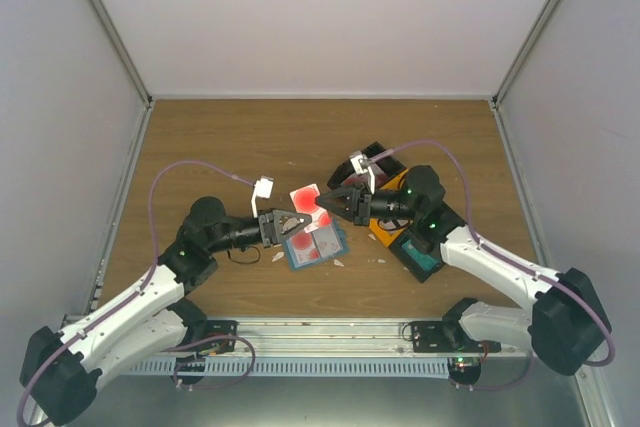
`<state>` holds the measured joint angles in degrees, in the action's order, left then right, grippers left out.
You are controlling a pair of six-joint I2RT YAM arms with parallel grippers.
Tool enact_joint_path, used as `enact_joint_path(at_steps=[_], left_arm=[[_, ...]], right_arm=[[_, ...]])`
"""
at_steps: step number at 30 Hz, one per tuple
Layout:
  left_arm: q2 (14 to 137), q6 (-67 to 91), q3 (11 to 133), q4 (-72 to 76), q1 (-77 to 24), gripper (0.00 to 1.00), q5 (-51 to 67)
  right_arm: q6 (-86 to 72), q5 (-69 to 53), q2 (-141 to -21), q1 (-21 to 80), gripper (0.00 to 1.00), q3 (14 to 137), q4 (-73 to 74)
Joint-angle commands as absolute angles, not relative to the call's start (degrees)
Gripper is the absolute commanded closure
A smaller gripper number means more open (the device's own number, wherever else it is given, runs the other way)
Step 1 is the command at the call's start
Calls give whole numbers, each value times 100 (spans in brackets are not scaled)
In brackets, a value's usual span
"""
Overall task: Put the credit cards into the card holder
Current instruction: Pick up the credit card from the storage box.
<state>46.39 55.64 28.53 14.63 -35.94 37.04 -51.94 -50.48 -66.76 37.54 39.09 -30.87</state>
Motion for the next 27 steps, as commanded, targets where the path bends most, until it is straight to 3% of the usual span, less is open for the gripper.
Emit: enact_joint_path(at_steps=[1,3,9,10,14,19,27], left_arm=[[4666,5504,2813,1664,-3634,100,3493],[4646,5390,2828,1582,-3639,100,3469],[4689,5343,2648,998,-3639,100,2995],[4723,5389,2598,922,-3639,100,2934],[4973,5352,2441,468,-3639,100,2511],[5581,5572,1936,1034,-3639,100,2474],[6576,5915,1437,2487,-3647,100,2358]], right_arm=[[-5317,-5178,-6789,3858,100,3813,-3337],[-5246,-5125,-6744,3861,96,3825,-3176],[-4513,-3553,-5981,3864,52,3626,-1111],[-4524,-3247,-5815,3869,48,3516,-859],[-3920,-2070,-5846,3947,46,3551,565],[-3536,-363,-6613,4261,45,3838,1648],[-3120,173,-7957,4498,43,4256,1859]])
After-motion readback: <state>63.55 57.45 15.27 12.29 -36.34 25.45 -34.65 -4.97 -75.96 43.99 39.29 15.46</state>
